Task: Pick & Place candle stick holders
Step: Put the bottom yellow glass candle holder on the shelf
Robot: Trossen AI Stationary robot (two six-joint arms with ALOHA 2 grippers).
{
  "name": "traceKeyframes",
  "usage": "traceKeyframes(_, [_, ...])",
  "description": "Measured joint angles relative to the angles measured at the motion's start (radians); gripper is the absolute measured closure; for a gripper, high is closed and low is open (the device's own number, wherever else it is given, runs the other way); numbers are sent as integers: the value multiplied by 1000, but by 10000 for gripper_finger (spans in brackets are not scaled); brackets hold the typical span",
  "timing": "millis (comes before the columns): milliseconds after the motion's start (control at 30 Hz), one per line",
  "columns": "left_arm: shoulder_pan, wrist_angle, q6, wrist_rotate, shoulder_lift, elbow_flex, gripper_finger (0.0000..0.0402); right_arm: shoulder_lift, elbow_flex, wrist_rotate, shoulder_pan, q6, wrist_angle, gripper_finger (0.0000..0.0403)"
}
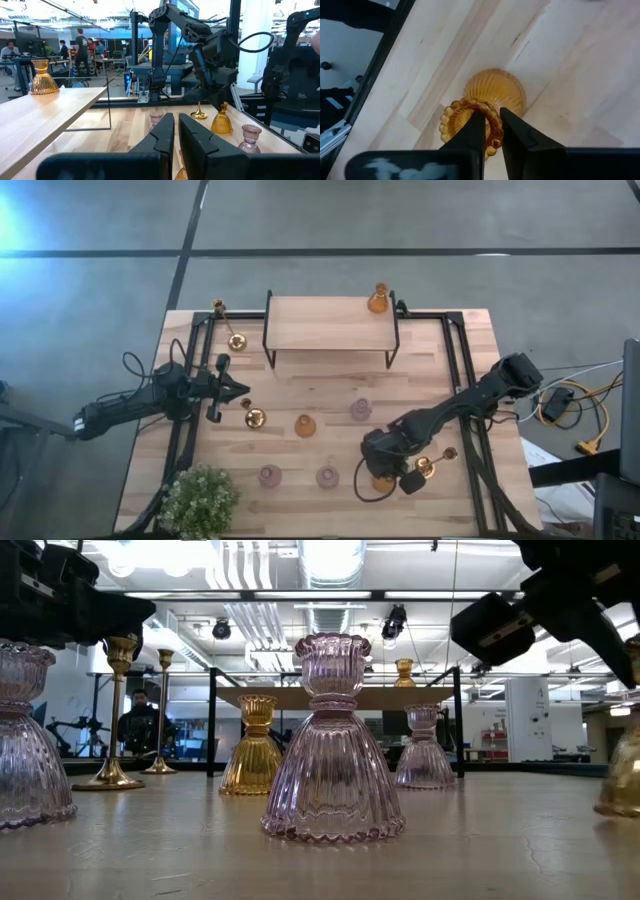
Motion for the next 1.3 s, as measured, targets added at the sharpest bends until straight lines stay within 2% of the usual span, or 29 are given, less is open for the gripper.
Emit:
traceKeyframes(133, [0,0,0,0,0,0,371,-7,56,5,-10,2,-97,380])
traceKeyframes(267, [0,0,0,0,0,0,371,-11,161,0,-21,-34,-282,380])
traceKeyframes(600, [0,0,0,0,0,0,371,-16,491,-8,-131,-199,-582,380])
traceKeyframes(767, [0,0,0,0,0,0,371,-17,638,-6,-272,-254,-639,380])
traceKeyframes(967, [0,0,0,0,0,0,371,13,778,-1,-506,-269,-703,380])
traceKeyframes(1167, [0,0,0,0,0,0,371,160,986,12,-710,-320,-775,381])
traceKeyframes(1300, [0,0,0,0,0,0,371,302,1164,74,-805,-345,-842,381])
